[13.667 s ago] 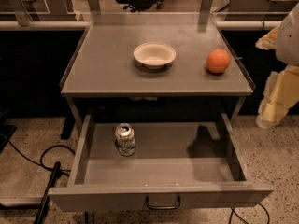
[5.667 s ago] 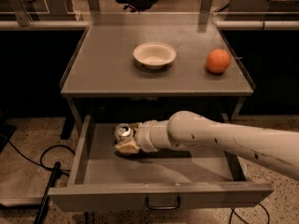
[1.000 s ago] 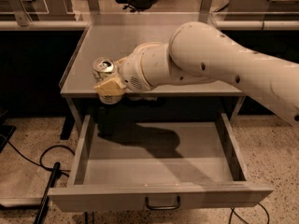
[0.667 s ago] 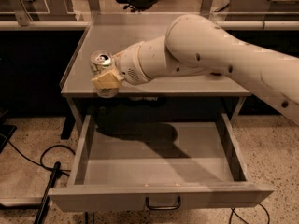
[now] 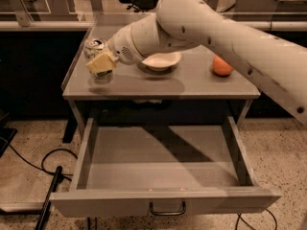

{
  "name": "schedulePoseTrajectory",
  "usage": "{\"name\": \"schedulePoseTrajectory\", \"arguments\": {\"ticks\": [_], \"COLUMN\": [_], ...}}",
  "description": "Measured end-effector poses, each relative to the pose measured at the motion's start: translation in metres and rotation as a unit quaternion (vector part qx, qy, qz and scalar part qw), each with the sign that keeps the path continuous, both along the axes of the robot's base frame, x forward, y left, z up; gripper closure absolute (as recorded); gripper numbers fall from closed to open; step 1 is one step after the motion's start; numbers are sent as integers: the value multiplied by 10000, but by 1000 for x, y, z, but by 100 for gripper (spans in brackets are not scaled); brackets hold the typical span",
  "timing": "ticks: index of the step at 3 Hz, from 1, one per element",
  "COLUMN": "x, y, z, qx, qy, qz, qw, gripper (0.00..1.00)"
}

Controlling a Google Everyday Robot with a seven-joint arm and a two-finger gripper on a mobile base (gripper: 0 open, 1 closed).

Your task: Pick 7up can from top drawer and place on counter

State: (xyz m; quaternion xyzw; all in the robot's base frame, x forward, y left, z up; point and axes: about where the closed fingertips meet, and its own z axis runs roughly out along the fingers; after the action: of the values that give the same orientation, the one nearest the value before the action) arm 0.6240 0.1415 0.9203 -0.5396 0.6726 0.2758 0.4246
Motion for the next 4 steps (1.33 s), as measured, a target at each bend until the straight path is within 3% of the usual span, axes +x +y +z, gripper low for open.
{"name": "schedulePoseTrajectory", "arguments": {"ticks": [2, 4], "x": [43, 67], "y": [36, 52], "z": [3, -20], "qx": [-185, -269], "qy": [131, 244], "qz": [486, 601], "qw": [9986, 9975], "gripper": [100, 100]}}
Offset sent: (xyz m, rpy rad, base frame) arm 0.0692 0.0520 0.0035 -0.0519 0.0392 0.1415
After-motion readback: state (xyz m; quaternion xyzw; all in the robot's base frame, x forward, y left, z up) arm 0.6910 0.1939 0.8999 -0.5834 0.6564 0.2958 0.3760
